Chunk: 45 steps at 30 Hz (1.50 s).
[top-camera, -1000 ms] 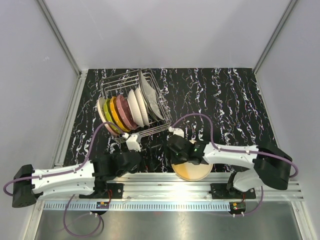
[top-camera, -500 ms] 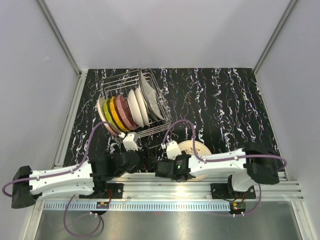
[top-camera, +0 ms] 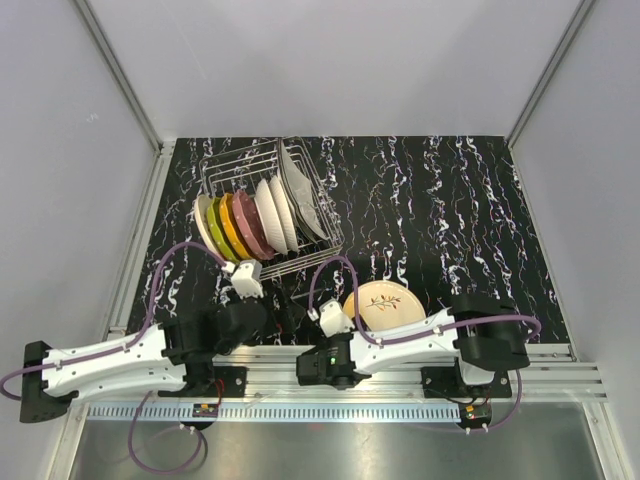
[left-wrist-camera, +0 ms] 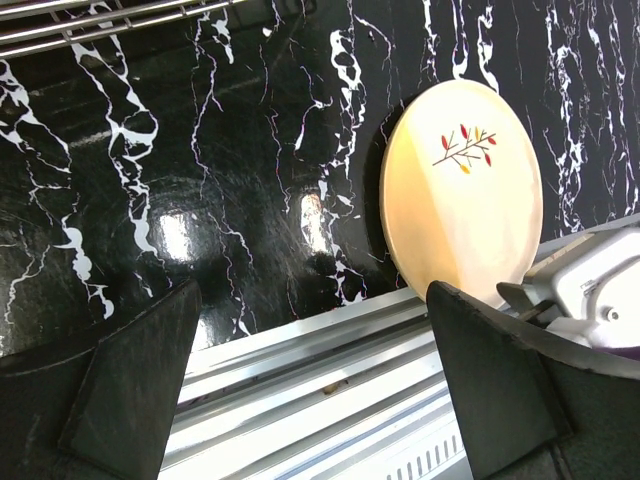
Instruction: Load the plates into the dish rack
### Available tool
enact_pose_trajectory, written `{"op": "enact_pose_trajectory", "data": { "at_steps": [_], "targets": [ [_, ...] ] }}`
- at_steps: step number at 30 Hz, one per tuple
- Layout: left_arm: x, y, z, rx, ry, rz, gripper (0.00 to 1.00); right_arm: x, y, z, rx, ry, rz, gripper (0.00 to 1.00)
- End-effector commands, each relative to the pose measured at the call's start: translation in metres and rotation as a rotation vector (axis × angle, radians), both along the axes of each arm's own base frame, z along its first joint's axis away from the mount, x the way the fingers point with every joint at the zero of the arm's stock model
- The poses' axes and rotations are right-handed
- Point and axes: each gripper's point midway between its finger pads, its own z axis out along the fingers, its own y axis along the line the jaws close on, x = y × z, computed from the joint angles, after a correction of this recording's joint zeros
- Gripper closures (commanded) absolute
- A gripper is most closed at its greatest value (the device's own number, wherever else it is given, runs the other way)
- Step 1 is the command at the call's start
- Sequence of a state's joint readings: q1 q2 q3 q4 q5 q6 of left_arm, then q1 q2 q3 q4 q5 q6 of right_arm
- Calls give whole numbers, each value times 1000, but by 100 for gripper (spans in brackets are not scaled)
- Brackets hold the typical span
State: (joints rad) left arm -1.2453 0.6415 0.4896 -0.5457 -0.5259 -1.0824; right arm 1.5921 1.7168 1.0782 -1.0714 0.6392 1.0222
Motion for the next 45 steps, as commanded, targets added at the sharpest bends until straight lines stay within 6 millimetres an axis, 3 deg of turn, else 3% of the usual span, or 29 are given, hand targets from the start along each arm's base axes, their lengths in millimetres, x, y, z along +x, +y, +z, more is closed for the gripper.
{"op": "enact_pose_trajectory", "data": {
  "at_steps": [1,6,18,29,35,40,45],
  "targets": [
    [8,3,16,-30,-39,50,1,4,10,7,18,-54,3,33],
    [9,4,17,-23,-44,48,1,-4,13,-2,9,-20,18,33],
    [10,0,20,-7,-55,29,1,-2,-30,-19,-214,-78,-93,36],
    [10,-6,20,-1,-48,16,1,0,-38,-26,-279,-86,-100,38],
    [10,-7,22,-1,-50,9,1,0,-36,-27,-284,-84,-90,66],
    [10,-8,22,-1,-48,8,1,1,-22,-24,-279,-74,-41,88],
    [9,-8,23,-3,-46,9,1,3,-4,-17,-240,-81,-11,98]
  ]
}}
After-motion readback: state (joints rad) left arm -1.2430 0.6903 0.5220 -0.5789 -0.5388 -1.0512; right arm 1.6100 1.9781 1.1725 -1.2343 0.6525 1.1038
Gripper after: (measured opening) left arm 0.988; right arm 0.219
